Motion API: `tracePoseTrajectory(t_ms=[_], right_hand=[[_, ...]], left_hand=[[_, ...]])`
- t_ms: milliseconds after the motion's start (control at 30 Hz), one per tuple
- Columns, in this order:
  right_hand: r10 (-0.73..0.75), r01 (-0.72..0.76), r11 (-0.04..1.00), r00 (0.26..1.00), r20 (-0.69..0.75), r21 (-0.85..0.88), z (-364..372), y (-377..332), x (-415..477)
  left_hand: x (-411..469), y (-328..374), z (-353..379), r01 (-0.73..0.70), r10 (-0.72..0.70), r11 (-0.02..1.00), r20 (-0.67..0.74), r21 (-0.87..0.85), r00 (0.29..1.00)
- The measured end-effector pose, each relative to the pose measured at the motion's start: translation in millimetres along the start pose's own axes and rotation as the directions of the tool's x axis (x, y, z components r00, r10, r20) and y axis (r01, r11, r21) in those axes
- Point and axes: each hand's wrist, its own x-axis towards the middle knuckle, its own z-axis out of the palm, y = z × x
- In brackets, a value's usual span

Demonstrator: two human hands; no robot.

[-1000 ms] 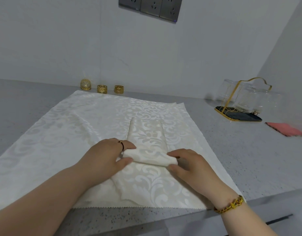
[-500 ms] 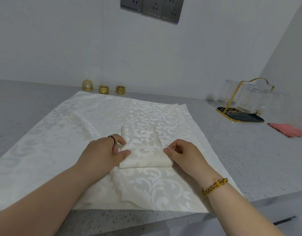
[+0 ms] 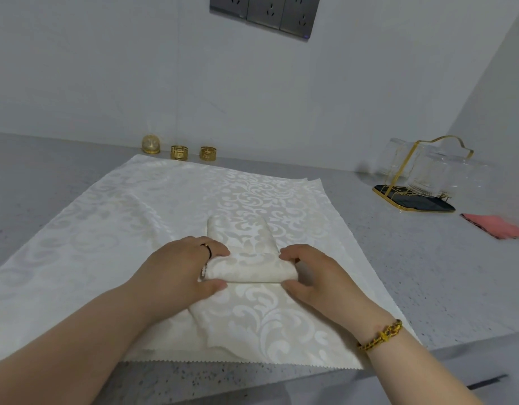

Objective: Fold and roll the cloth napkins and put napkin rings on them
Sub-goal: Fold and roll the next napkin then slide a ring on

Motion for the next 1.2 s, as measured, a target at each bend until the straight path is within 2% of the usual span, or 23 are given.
tracePoseTrajectory(t_ms=[167, 267, 367, 433, 533, 600, 700, 833, 967, 1033, 1100, 1200], right_hand=[[-0.047, 0.047, 0.999, 0.999, 0.008, 0.011, -0.3, -6.4, -5.0], [-0.025, 0.022, 0.995, 0.999, 0.035, 0.102, -2.1, -8.3, -5.2], [0.074, -0.093, 0.951, 0.994, 0.074, 0.294, -4.6, -10.6, 3.5], [0.179, -0.215, 0.885, 0.976, 0.123, 0.413, -5.9, -11.4, 12.3], [0.306, -0.340, 0.790, 0.940, 0.153, 0.510, -4.1, -11.4, 24.1], [0.332, -0.347, 0.806, 0.936, 0.119, 0.479, 0.3, -12.1, 29.9], [0.308, -0.287, 0.888, 0.951, -0.003, 0.360, 8.6, -12.4, 35.2], [0.165, -0.130, 0.968, 0.974, -0.153, 0.215, 10.7, -12.5, 31.2], [-0.046, 0.047, 0.997, 0.999, 0.007, -0.060, 9.0, -12.2, 19.3], [-0.065, 0.068, 0.990, 0.998, 0.027, -0.127, 9.2, -11.2, 17.7], [-0.077, 0.072, 0.989, 0.996, -0.033, -0.131, 9.1, -11.8, 18.5], [-0.071, 0.069, 0.997, 0.994, -0.082, -0.025, 3.4, -14.1, 19.3]], left_hand=[[-6.7, -1.2, -10.1, 0.106, -0.099, 0.982, 0.048, -0.158, 0.994], [-6.9, -2.9, -13.1, 0.141, -0.125, 0.962, 0.081, -0.236, 0.989], [-6.6, -3.6, -13.3, 0.189, -0.170, 0.936, 0.089, -0.296, 0.981], [-5.3, -3.7, -11.5, 0.223, -0.211, 0.918, 0.072, -0.329, 0.975], [-0.9, -3.4, -6.4, 0.233, -0.235, 0.939, 0.023, -0.252, 0.972], [2.8, -5.5, -0.9, 0.201, -0.204, 0.970, -0.004, -0.137, 0.979], [6.7, -11.7, 4.9, 0.131, -0.131, 0.991, -0.018, -0.031, 0.991], [8.7, -13.8, 5.9, 0.051, -0.049, 0.998, -0.051, 0.029, 0.997], [10.7, -15.9, 7.9, 0.021, -0.010, 0.993, -0.093, 0.117, 0.996], [11.9, -15.3, 8.8, 0.010, 0.012, 0.988, -0.135, 0.155, 0.991], [10.9, -12.3, 6.0, -0.020, 0.051, 0.990, -0.224, 0.138, 0.973], [3.3, -8.2, -5.9, -0.017, 0.004, 0.999, -0.249, -0.047, 0.969]])
